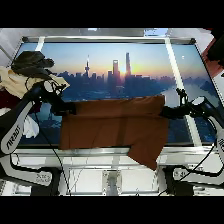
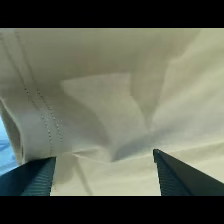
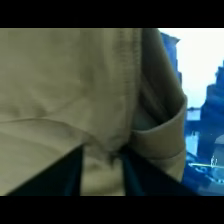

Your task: Fold the shirts.

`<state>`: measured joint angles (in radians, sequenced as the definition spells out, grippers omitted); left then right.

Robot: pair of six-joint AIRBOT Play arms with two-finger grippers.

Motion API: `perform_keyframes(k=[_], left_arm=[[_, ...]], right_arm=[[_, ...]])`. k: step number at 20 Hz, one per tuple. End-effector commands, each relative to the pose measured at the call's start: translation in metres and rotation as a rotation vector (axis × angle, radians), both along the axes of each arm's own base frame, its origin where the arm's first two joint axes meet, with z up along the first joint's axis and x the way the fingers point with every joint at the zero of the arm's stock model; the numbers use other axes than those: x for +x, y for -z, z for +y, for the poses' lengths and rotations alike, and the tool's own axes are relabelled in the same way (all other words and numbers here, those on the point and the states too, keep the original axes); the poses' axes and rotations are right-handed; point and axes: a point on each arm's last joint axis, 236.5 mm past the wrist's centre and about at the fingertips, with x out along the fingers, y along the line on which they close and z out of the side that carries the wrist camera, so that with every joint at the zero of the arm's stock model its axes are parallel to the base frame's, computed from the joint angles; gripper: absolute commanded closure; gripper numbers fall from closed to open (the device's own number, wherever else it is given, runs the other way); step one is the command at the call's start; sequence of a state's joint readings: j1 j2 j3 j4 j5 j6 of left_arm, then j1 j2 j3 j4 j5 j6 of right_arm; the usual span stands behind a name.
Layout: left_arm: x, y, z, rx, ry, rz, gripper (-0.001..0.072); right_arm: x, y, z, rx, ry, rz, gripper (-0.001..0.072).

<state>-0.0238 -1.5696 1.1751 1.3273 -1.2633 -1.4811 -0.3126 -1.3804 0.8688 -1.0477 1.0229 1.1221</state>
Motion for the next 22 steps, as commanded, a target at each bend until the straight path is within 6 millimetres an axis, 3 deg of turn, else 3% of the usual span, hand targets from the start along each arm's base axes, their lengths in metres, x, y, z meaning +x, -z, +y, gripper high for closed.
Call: perform_keyframes(k=[1, 3, 6, 8, 12, 13, 14, 17, 22], left_arm=[[-0.006, -0.018, 0.002, -0.021, -0.010, 0.020, 0.0006], [-0.008, -0.044, 0.010, -0.019, -0.013, -0.029, 0.0006], [-0.015, -0.085, 0.025, 0.023, -0.011, -0.135, 0.0006], [-0.034, -0.093, 0.026, 0.028, -0.015, -0.176, 0.0006], [-0.101, -0.069, 0.008, -0.037, -0.043, -0.126, 0.0006], [-0.113, -0.064, 0.005, -0.049, -0.048, -0.116, 0.0007], [-0.123, -0.060, 0.004, -0.051, -0.050, -0.105, 0.0006], [-0.138, -0.053, 0.004, -0.053, -0.050, -0.083, 0.0006], [-0.135, -0.059, -0.014, -0.132, -0.069, -0.087, 0.0006]], right_arm=[[-0.009, -0.028, -0.001, -0.022, -0.089, 0.008, 0.0361], [-0.020, -0.060, -0.013, -0.103, -0.158, 0.000, 0.0361], [-0.054, -0.081, -0.040, -0.219, -0.141, 0.033, 0.0359], [-0.085, -0.072, -0.035, -0.141, -0.080, 0.089, 0.0359], [-0.150, -0.026, -0.005, 0.061, 0.014, 0.272, 0.0356], [-0.158, -0.018, 0.002, 0.082, 0.023, 0.301, 0.0295], [-0.164, -0.014, 0.012, 0.113, 0.034, 0.324, 0.0188], [-0.179, -0.006, 0.031, 0.164, 0.025, 0.368, 0.0184], [-0.210, 0.011, 0.024, 0.100, 0.053, 0.491, 0.0187]])
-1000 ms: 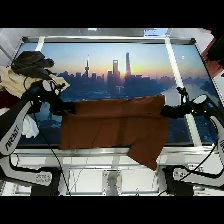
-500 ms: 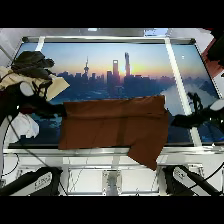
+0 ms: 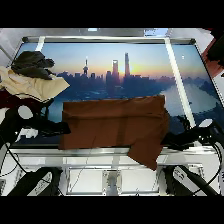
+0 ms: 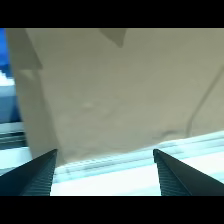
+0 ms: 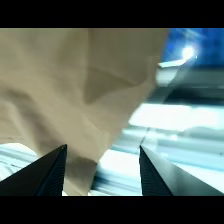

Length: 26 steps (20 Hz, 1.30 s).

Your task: Fold the shirts.

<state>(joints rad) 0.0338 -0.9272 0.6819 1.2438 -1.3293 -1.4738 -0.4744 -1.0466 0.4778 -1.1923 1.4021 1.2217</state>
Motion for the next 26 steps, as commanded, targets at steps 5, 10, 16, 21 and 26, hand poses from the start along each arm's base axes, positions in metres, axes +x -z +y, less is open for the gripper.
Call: perform_keyframes(k=[5, 10, 16, 21, 26], left_arm=[[-0.002, -0.002, -0.012, -0.053, -0.009, 0.000, 0.0006], [-0.002, -0.002, -0.012, -0.053, -0.009, 0.000, 0.0006], [0.004, -0.002, -0.011, -0.049, -0.017, -0.026, 0.0006], [0.005, -0.002, -0.011, -0.049, -0.018, -0.029, 0.0006], [0.005, -0.002, -0.011, -0.049, -0.017, -0.030, 0.0006]], right_arm=[[-0.021, 0.014, 0.016, 0.018, 0.000, 0.077, 0.0226], [-0.029, 0.018, 0.033, 0.035, -0.092, 0.114, 0.0325], [-0.027, 0.018, 0.036, 0.043, -0.090, 0.106, 0.0339], [-0.027, 0.018, 0.037, 0.045, -0.089, 0.112, 0.0340], [-0.028, 0.019, 0.037, 0.048, -0.089, 0.121, 0.0340]])
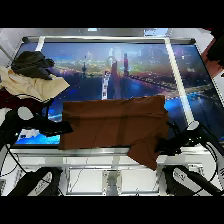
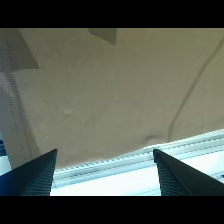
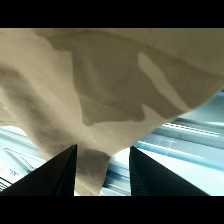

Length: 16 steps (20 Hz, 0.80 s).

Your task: Fold the shirts.

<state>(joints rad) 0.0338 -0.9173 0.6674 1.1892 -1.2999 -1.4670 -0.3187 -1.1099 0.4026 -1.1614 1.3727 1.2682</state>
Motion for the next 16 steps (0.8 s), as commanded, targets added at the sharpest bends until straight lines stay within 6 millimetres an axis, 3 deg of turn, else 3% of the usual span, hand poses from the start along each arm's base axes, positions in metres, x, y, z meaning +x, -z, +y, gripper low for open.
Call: perform_keyframes(k=[1, 6, 8, 10, 11, 14, 16], left_arm=[[0.000, 0.000, 0.000, 0.001, 0.000, -0.003, 0.0006], [0.002, 0.000, 0.001, 0.002, -0.004, -0.010, 0.0006], [0.003, 0.000, 0.001, 0.002, -0.005, -0.014, 0.0006], [0.003, 0.000, 0.001, 0.002, -0.005, -0.013, 0.0006], [0.003, 0.000, 0.001, 0.002, -0.005, -0.013, 0.0006], [0.006, 0.000, 0.001, 0.004, -0.007, -0.025, 0.0007], [0.019, -0.002, 0.003, 0.014, -0.003, -0.086, 0.0007]], right_arm=[[0.000, 0.001, 0.000, -0.001, 0.000, 0.005, 0.0340], [-0.001, 0.001, 0.000, 0.000, 0.000, 0.006, 0.0353], [0.000, 0.001, 0.000, 0.001, 0.000, 0.006, 0.0525], [0.004, 0.001, -0.001, -0.001, 0.001, -0.011, 0.0577], [0.008, 0.001, -0.001, -0.001, 0.001, -0.025, 0.0666], [0.030, -0.003, 0.006, 0.029, 0.048, -0.088, 0.0679], [0.041, -0.016, 0.011, 0.067, 0.044, -0.120, 0.0680]])
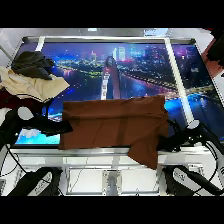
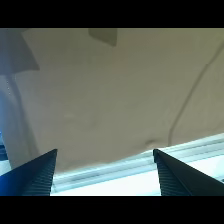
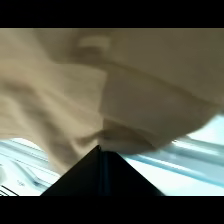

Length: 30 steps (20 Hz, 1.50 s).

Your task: Fold the shirts.

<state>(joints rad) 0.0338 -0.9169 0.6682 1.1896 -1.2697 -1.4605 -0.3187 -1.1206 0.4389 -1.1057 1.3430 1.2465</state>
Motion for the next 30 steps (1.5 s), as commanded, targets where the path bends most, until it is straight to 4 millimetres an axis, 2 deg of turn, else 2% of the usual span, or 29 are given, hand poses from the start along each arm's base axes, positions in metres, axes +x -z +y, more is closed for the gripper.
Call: perform_keyframes(k=[1, 3, 4, 6, 7, 8, 9, 11, 13, 16, 20, 26, 28, 29, 30], left_arm=[[0.016, -0.005, 0.004, 0.014, -0.003, -0.070, 0.0007], [0.017, -0.012, 0.010, 0.042, 0.006, -0.097, 0.0007], [0.017, -0.014, 0.022, 0.096, 0.006, -0.117, 0.0007], [0.012, -0.017, 0.065, 0.262, -0.050, -0.133, 0.0007], [0.004, -0.015, 0.084, 0.313, -0.099, -0.112, 0.0009], [-0.012, -0.007, 0.095, 0.312, -0.148, -0.047, 0.0009], [-0.032, 0.007, 0.097, 0.271, -0.204, 0.037, 0.0009], [-0.055, 0.029, 0.083, 0.122, -0.305, 0.130, 0.0009], [-0.064, 0.042, 0.064, -0.035, -0.375, 0.158, 0.0009], [-0.064, 0.046, 0.063, -0.080, -0.426, 0.187, 0.0009], [-0.063, 0.051, 0.037, -0.219, -0.444, 0.280, 0.0009], [-0.077, 0.070, 0.041, -0.200, -0.438, 0.394, 0.0010], [-0.075, 0.074, 0.045, -0.186, -0.452, 0.389, 0.0010], [-0.071, 0.075, 0.046, -0.182, -0.467, 0.378, 0.0034], [-0.069, 0.075, 0.046, -0.187, -0.475, 0.371, 0.0119]], right_arm=[[0.020, -0.018, 0.007, 0.053, 0.003, -0.049, 0.0680], [0.023, -0.030, 0.007, 0.068, -0.020, -0.049, 0.0680], [0.024, -0.034, 0.007, 0.074, -0.024, -0.050, 0.0680], [0.025, -0.034, 0.007, 0.073, -0.025, -0.052, 0.0680], [0.026, -0.034, 0.006, 0.071, -0.023, -0.056, 0.0680], [0.027, -0.034, 0.006, 0.070, -0.023, -0.058, 0.0680], [0.027, -0.033, 0.006, 0.068, -0.023, -0.061, 0.0680], [0.028, -0.033, 0.006, 0.068, -0.024, -0.064, 0.0679], [0.028, -0.033, 0.006, 0.068, -0.024, -0.064, 0.0680], [0.029, -0.033, 0.007, 0.075, -0.036, -0.078, 0.0679], [0.029, -0.034, 0.008, 0.080, -0.032, -0.079, 0.0679], [0.031, -0.034, 0.007, 0.076, -0.030, -0.084, 0.0679], [0.031, -0.034, 0.007, 0.077, -0.028, -0.086, 0.0679], [0.032, -0.033, 0.007, 0.077, -0.026, -0.088, 0.0680], [0.033, -0.033, 0.007, 0.074, -0.024, -0.092, 0.0680]])
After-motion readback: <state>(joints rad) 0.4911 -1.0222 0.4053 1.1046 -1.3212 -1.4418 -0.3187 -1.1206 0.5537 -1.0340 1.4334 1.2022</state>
